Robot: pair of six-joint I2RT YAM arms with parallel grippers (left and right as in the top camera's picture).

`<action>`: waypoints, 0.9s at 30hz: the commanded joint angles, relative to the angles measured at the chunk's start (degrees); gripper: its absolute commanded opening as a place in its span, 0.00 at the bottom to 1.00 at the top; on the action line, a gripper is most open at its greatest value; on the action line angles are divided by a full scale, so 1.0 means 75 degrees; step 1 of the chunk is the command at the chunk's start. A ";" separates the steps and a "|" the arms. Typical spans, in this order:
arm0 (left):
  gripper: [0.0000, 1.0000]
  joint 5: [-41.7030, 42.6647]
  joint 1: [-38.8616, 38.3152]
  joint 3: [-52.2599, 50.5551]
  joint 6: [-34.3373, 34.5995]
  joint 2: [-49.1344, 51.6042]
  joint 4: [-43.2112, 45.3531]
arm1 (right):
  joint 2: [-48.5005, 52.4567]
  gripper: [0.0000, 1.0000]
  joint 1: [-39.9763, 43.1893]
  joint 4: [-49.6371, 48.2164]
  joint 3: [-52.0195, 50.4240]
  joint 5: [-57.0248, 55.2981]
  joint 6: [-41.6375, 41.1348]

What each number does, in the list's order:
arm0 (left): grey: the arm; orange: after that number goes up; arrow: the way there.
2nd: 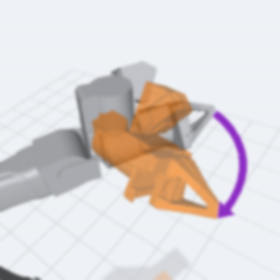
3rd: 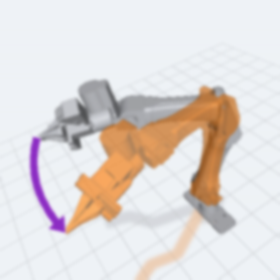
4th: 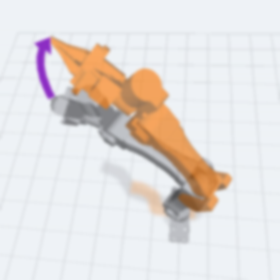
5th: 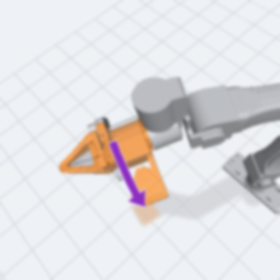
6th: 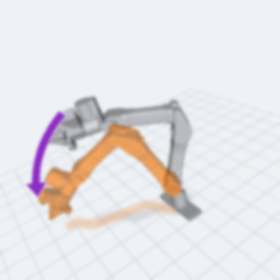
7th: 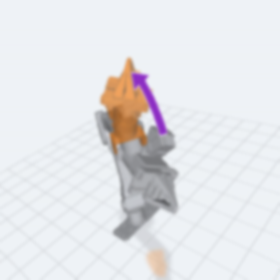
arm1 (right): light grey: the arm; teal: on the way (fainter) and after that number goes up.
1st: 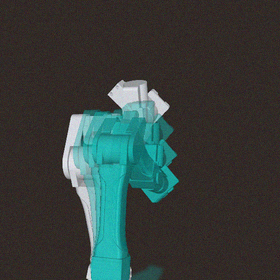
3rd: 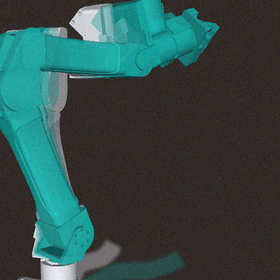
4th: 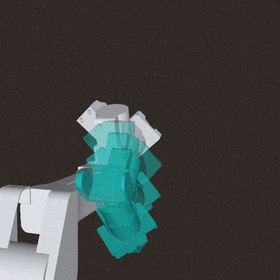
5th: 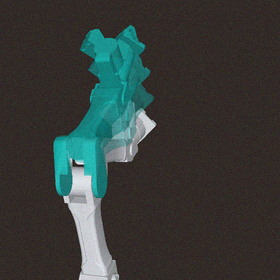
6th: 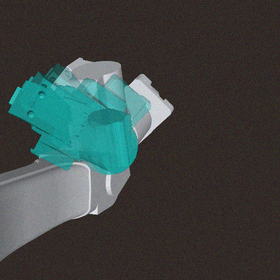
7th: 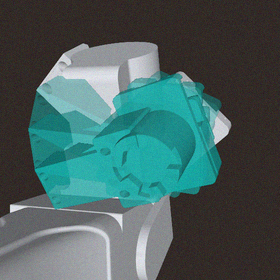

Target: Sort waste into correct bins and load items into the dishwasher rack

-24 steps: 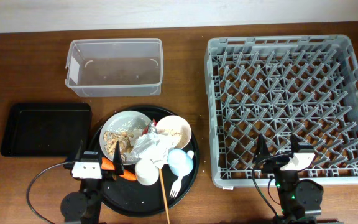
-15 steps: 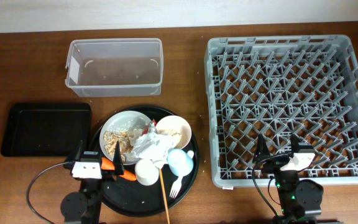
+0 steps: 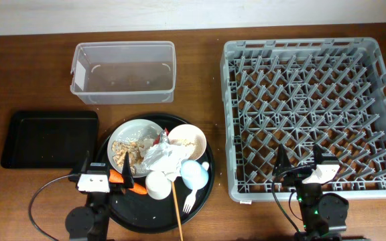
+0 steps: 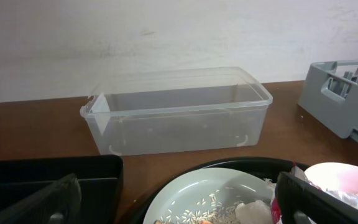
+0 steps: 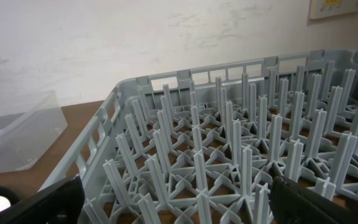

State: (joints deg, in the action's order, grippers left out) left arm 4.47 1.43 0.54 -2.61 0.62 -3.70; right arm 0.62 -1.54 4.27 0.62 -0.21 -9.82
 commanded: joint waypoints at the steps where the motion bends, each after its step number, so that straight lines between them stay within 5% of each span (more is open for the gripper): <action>1: 0.99 0.0029 -0.0035 0.0000 -0.0122 -0.0029 -0.0073 | -0.0055 0.98 -0.0044 0.0055 -0.0041 -0.0087 0.0079; 27: 0.99 0.0131 -0.0035 0.0166 0.0338 0.0102 -0.0023 | -0.0052 0.98 -0.0044 0.0294 0.0347 0.0370 -0.0009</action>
State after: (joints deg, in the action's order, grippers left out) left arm 4.51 1.43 0.54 -2.35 1.13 -3.49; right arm 0.62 -1.54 4.14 0.62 0.67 -9.89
